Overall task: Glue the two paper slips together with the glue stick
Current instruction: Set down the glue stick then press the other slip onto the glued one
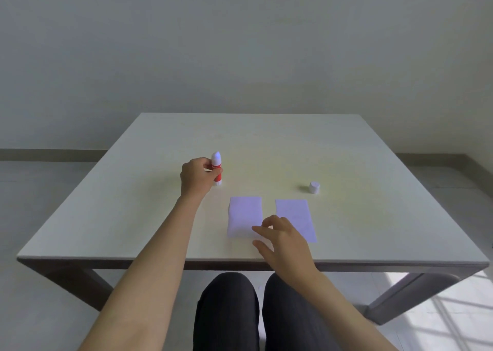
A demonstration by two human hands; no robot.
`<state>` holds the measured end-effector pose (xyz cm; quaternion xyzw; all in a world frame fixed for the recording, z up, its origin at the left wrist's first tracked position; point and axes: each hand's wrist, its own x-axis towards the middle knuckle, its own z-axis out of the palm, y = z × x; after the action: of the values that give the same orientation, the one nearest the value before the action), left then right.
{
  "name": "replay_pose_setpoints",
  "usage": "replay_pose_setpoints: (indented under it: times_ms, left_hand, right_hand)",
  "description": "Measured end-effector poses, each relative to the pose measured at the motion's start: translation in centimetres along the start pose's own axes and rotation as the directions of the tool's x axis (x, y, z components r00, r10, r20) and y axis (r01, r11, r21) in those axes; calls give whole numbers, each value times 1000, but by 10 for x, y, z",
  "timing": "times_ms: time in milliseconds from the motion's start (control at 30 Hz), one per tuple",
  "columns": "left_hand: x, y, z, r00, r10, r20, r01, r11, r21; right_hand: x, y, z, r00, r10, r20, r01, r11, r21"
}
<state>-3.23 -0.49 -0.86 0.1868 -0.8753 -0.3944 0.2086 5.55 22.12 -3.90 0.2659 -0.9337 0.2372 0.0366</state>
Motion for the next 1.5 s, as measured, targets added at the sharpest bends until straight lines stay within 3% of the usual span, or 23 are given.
replay_pose_setpoints:
  times_ms: [200,367,533,633,700,767,833,867,1000,1133,1300,1400,1500]
  left_hand:
    - [1,-11,5,1000,-26,-7,26,1000,-2]
    - [0,-17,4,997,-23,69,19,998,53]
    - [-23,-17,-7,966,155,-207,-169,984,-52]
    - [-42,-8,-10,948,185,-258,-219,969,-109]
    - [-53,-2,-12,958,185,-218,-225,958,-177]
    - [-58,3,-14,972,183,-150,-213,952,-218]
    - [-63,9,-15,982,166,-90,-184,948,-260]
    - [-66,13,-14,984,167,-68,-179,944,-276]
    - [-90,38,-3,975,214,67,-183,930,-318]
    - [-114,59,18,947,179,267,-55,908,-415]
    - [-118,73,30,982,-3,188,114,803,-585]
    - [-120,79,38,969,-95,230,225,730,-646]
    - [-115,80,38,972,-95,213,210,754,-623]
  right_hand:
    - [2,-9,7,993,-117,2,116,987,-110]
    - [0,-19,13,972,-233,-36,205,911,-358]
    - [-9,-17,29,919,-367,-141,288,873,-394]
    - [-13,-23,28,880,-405,-249,307,884,-352]
    - [-9,-25,14,871,-279,-405,212,956,-204]
    - [-1,-24,-10,839,-6,-544,92,987,130]
    - [9,-18,-36,786,239,-571,40,901,433]
    - [14,-14,-47,762,307,-570,25,866,500]
    - [21,-3,-64,717,448,-535,-15,776,630]
    - [22,-2,-60,658,640,-398,-3,531,848]
    - [16,-6,-58,683,696,-222,-8,311,950]
    - [4,7,-58,673,720,-169,-84,301,950]
    - [-1,16,-64,720,682,-126,-134,314,940]
